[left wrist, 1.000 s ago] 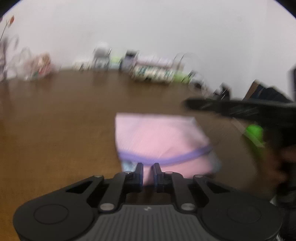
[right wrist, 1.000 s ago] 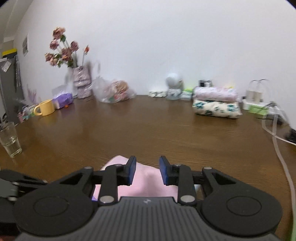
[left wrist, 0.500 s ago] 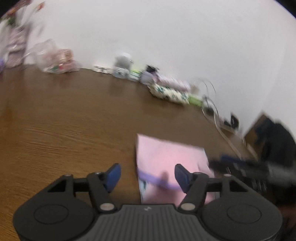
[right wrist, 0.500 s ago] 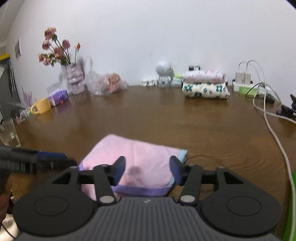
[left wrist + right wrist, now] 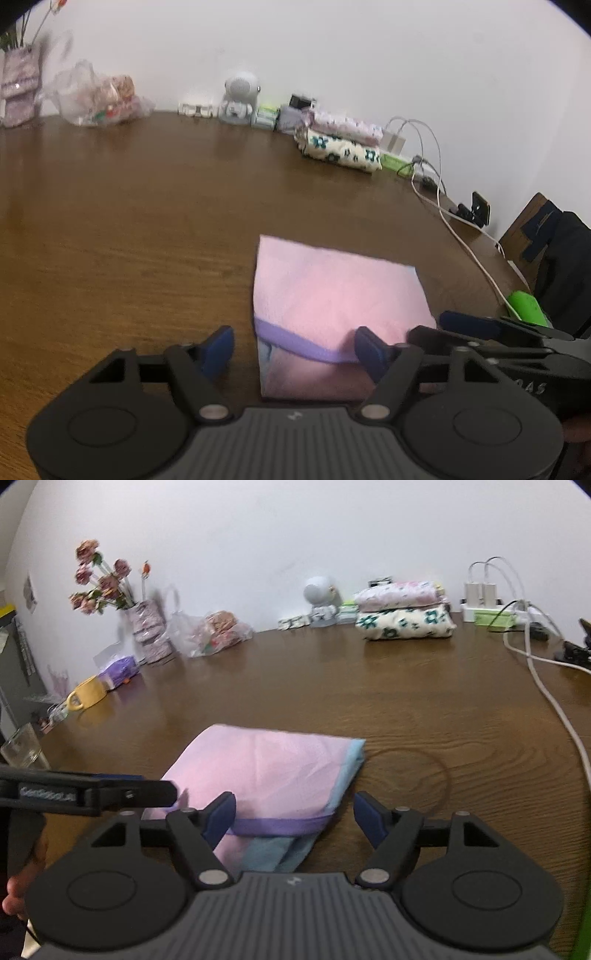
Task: Fold clothes
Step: 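Grasp the folded pink bundle with both grippers and lift it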
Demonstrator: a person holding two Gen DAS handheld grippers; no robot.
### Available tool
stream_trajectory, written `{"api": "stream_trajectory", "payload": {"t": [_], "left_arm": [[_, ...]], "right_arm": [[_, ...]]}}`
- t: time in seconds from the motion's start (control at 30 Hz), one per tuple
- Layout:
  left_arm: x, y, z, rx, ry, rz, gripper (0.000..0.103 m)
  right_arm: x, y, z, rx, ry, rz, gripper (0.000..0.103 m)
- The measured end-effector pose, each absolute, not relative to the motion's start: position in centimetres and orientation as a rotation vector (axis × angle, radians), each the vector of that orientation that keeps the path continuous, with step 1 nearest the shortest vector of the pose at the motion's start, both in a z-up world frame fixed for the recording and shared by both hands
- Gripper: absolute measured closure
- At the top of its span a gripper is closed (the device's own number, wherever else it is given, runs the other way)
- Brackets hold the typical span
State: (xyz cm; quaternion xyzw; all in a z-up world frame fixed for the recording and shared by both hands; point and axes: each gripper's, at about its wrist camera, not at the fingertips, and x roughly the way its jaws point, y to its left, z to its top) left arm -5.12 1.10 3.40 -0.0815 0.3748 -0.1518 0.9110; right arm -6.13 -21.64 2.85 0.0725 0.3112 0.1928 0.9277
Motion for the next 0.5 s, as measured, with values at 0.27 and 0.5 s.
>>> {"api": "stream_trajectory", "payload": {"t": [0.27, 0.5], "left_arm": [[-5.1, 0.6, 2.7, -0.118, 0.777, -0.367, 0.086], [-4.3, 1.4, 4.4, -0.184, 0.727, -0.454, 0.096]], "right_arm": [[-6.1, -20.0, 1.7, 0.137, 0.636, 0.471, 0.075], [-5.6, -21.1, 5.4, 0.169, 0.588, 0.471, 0.090]]}}
